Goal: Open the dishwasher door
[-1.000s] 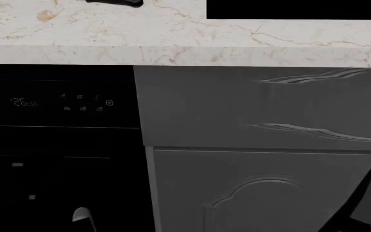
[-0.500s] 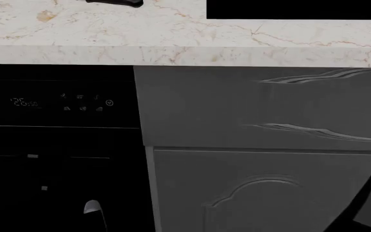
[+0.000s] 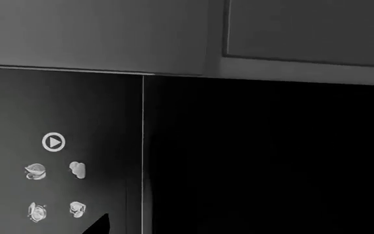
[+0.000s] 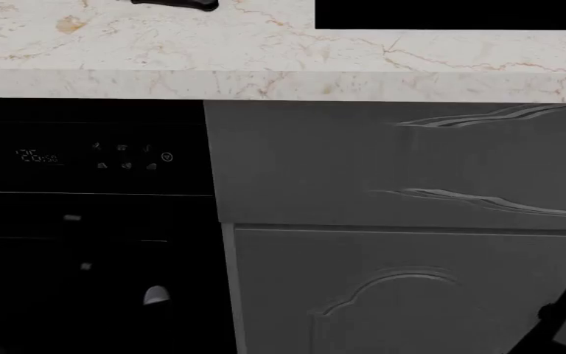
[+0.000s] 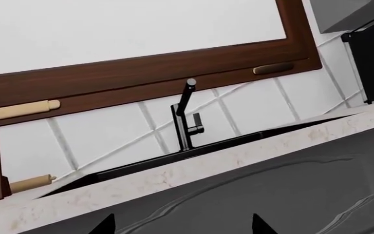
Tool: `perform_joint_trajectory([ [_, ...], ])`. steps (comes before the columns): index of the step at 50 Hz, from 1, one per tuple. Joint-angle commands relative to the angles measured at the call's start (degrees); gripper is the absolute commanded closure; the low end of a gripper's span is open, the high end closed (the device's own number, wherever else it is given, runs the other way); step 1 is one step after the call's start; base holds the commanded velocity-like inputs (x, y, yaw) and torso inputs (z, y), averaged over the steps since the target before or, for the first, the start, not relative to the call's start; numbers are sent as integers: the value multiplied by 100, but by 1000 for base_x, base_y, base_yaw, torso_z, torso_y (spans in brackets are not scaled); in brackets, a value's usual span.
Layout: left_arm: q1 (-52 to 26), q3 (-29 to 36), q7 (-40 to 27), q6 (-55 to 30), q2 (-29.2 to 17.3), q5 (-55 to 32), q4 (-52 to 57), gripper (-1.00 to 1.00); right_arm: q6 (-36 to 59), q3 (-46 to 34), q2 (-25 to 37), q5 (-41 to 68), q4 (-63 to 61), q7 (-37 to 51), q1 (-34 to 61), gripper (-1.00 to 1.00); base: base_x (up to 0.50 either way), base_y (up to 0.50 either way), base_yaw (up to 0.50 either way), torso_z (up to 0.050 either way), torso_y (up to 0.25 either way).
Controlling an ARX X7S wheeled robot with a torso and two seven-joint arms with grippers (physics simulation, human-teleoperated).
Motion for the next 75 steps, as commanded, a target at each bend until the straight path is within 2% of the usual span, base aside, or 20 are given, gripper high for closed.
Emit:
perform_joint_trajectory([
  [1, -267, 107, -122, 371, 276, -72, -765, -100, 2, 69, 43, 41, -50, 42, -30, -100, 0, 0, 0, 0, 0],
  [10, -436, 163, -231, 583, 437, -89, -1202, -100, 17, 114, 80, 55, -101, 77, -66, -100, 0, 0, 0, 0, 0],
  [19, -426, 207, -186, 522, 396, -22, -1046, -100, -5, 91, 77, 39, -66, 69, -65, -100, 0, 0, 0, 0, 0],
  [20, -428, 201, -218, 539, 391, -19, -1023, 100, -7, 89, 78, 40, -65, 68, -66, -100, 0, 0, 0, 0, 0],
  [39, -319, 195, -78, 325, 260, 13, -687, 100, -61, 111, 83, 51, -57, 76, -120, -100, -1, 0, 0, 0, 0],
  [52, -18, 200, 376, -62, -87, 44, 135, 100, -88, 109, 93, 50, -48, 78, -127, -100, -1, 0, 1, 0, 0],
  [63, 372, 70, 962, -794, -446, 61, 1411, 100, -111, 85, 88, 39, -40, 77, -136, -100, -1, 0, 2, 0, 1],
  [75, 631, -44, 1176, -1301, -592, 66, 1858, 100, -131, 49, 93, 33, -34, 67, -126, -100, -1, 0, 2, 0, 1],
])
